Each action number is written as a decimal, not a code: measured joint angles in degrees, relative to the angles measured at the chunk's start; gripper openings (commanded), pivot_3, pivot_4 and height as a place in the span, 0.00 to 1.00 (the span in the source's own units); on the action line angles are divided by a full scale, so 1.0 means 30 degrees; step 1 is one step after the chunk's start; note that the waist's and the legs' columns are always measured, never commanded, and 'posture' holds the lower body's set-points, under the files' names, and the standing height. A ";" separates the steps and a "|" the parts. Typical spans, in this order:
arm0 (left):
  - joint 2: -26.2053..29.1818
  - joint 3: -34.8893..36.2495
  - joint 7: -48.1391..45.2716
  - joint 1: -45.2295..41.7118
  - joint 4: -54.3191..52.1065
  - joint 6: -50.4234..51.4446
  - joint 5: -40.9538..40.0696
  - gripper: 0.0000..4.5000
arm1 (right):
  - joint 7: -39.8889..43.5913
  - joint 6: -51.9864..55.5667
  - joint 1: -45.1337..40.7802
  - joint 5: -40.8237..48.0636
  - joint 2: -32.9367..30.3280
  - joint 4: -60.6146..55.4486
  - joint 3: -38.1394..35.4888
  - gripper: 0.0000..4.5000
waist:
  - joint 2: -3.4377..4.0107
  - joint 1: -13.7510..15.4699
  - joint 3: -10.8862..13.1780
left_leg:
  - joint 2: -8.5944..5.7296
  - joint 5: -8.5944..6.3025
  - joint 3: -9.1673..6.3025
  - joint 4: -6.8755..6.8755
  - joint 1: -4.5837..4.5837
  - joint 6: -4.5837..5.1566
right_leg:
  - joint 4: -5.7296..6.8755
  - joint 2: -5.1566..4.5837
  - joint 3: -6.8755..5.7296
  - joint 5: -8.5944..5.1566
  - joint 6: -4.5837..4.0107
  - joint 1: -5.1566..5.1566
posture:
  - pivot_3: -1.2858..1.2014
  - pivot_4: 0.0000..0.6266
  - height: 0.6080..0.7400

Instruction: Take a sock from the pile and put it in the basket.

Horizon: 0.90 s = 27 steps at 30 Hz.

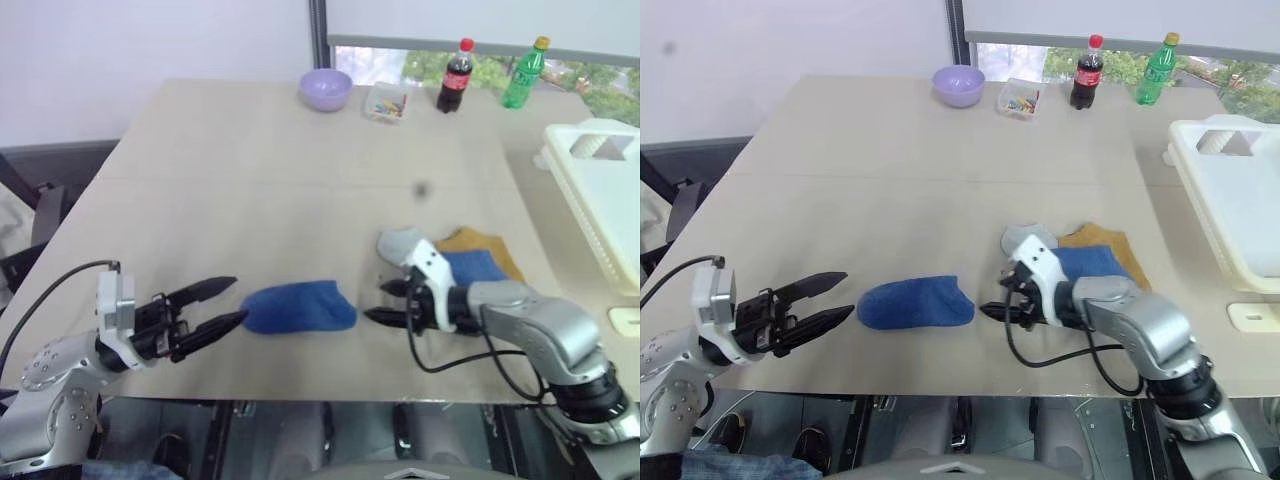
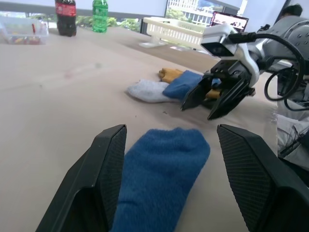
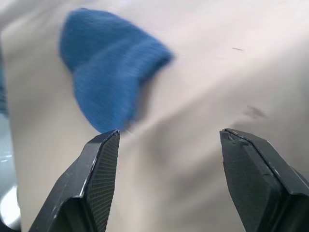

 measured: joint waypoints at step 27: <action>-0.0146 -0.1907 -0.0611 -0.1775 0.0297 0.0406 0.0026 0.71 | -0.1376 0.1976 0.4979 0.2054 -0.4324 0.1959 -1.0946 0.75 | -0.0036 0.0067 0.0015 | -0.0018 0.0003 -0.0009 0.0020 -0.0031 0.0007 | -0.0014 0.0013 0.0010 0.0000 0.0007 0.0002 | 0.52 0.24 0.93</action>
